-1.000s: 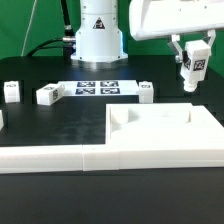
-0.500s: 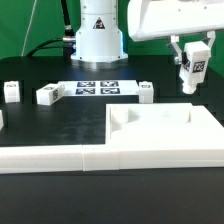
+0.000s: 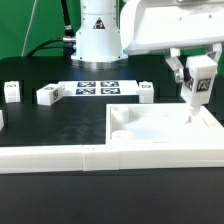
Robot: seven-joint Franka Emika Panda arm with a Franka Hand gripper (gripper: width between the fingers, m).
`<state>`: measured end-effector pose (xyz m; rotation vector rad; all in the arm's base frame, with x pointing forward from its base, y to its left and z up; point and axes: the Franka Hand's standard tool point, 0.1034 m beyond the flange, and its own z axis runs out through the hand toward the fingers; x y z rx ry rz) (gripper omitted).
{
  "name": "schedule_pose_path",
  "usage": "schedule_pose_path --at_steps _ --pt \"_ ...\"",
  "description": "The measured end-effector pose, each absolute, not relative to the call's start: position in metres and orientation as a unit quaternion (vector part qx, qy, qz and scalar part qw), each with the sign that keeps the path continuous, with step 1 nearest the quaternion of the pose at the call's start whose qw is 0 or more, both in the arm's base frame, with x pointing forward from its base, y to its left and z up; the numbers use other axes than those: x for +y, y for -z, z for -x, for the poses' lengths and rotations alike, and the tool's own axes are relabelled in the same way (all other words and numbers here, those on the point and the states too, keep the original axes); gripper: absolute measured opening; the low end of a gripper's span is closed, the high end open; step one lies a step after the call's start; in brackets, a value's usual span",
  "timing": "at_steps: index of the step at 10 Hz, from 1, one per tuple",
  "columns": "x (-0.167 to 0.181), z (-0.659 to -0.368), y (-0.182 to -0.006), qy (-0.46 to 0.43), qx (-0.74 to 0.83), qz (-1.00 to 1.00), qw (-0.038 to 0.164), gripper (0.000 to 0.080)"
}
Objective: Assemble one leg
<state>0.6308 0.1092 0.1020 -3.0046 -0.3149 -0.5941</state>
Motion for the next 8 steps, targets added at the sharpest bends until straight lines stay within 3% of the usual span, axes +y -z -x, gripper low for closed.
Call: schedule_pose_path --at_steps 2,8 --pt "0.1075 -0.6338 -0.0902 0.214 -0.109 0.970 0.029 0.0291" --pt "0.1134 -0.6333 -0.0852 0.224 -0.113 0.968 0.030 0.0291"
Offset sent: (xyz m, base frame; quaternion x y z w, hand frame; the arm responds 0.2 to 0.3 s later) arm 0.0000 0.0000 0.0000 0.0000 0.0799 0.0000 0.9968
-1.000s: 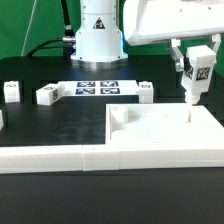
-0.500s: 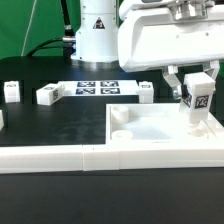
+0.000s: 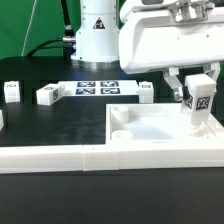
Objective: Assemble one leg
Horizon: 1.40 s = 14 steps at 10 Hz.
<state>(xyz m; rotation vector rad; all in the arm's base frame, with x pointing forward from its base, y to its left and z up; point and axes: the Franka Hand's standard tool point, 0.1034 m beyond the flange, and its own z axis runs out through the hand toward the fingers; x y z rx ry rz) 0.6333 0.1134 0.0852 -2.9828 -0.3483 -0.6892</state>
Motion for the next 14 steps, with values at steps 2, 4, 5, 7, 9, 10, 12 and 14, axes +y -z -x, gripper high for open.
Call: schedule_pose_path --at_steps 2,4,5,7,9,10,12,14 --pt "0.115 -0.635 -0.079 0.224 -0.114 0.967 0.031 0.0291" --pt "0.117 -0.634 -0.074 0.226 -0.114 0.967 0.031 0.0291" --pt "0.118 -0.636 -0.074 0.237 -0.114 0.964 0.032 0.0291" --pt "0.119 -0.635 -0.074 0.266 -0.113 0.957 0.032 0.0291" --pt "0.119 -0.634 -0.074 0.274 -0.113 0.955 0.032 0.0297" --pt "0.119 -0.634 -0.074 0.274 -0.113 0.954 0.032 0.0297" --pt "0.119 -0.634 -0.074 0.274 -0.114 0.954 0.031 0.0600" --pt "0.119 -0.634 -0.074 0.274 -0.114 0.954 0.031 0.0635"
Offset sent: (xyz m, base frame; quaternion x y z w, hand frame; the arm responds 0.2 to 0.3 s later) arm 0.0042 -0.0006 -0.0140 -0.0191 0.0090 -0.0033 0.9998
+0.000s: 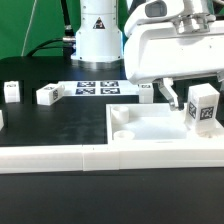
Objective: Assemble one leg
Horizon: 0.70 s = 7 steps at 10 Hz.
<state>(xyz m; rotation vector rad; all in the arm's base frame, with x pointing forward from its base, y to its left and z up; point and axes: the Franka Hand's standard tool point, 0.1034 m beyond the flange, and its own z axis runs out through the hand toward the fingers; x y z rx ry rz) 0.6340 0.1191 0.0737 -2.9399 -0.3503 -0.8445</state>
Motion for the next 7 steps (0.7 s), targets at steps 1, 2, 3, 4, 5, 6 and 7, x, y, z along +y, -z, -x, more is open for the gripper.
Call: schedule_pose_path --at_steps 1,2,3,4,5,6,7 --pt "0.119 -0.634 -0.074 0.274 -0.114 0.954 0.031 0.0645" --pt "0.119 -0.634 -0.074 0.274 -0.114 0.954 0.031 0.0645" --pt "0.118 -0.634 -0.075 0.273 -0.116 0.955 0.031 0.0645" --pt "0.116 -0.637 -0.083 0.269 -0.121 0.955 0.028 0.0648" --pt "0.113 -0.639 -0.090 0.268 -0.126 0.955 0.025 0.0648" --pt "0.113 -0.638 -0.091 0.258 -0.129 0.957 0.025 0.0648" --pt "0.115 -0.637 -0.088 0.243 -0.132 0.961 0.026 0.0648"
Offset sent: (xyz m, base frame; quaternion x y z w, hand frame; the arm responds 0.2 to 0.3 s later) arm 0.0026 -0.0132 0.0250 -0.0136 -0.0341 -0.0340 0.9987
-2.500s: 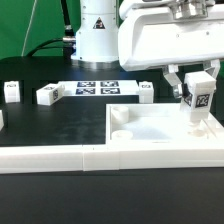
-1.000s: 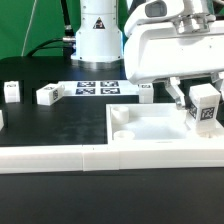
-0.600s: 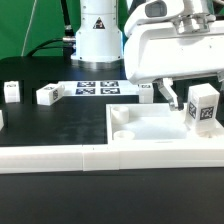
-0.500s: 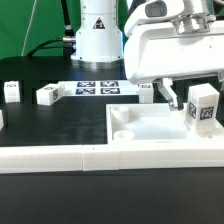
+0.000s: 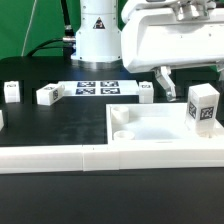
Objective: Assemble one leg
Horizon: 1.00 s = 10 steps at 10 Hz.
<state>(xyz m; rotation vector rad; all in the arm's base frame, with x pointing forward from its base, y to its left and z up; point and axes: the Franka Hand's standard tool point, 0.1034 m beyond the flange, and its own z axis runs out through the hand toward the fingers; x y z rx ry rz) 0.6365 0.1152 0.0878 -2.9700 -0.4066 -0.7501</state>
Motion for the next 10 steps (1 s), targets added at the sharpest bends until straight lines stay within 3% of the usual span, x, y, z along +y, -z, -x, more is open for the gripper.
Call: schedule_pose_path --at_steps 2,7,10 --pt "0.116 -0.636 -0.087 0.237 -0.132 0.962 0.026 0.0648" --pt "0.106 -0.631 -0.082 0.002 -0.135 0.990 0.027 0.0648" --pt "0.104 -0.645 -0.084 -0.013 -0.115 0.993 0.027 0.0648"
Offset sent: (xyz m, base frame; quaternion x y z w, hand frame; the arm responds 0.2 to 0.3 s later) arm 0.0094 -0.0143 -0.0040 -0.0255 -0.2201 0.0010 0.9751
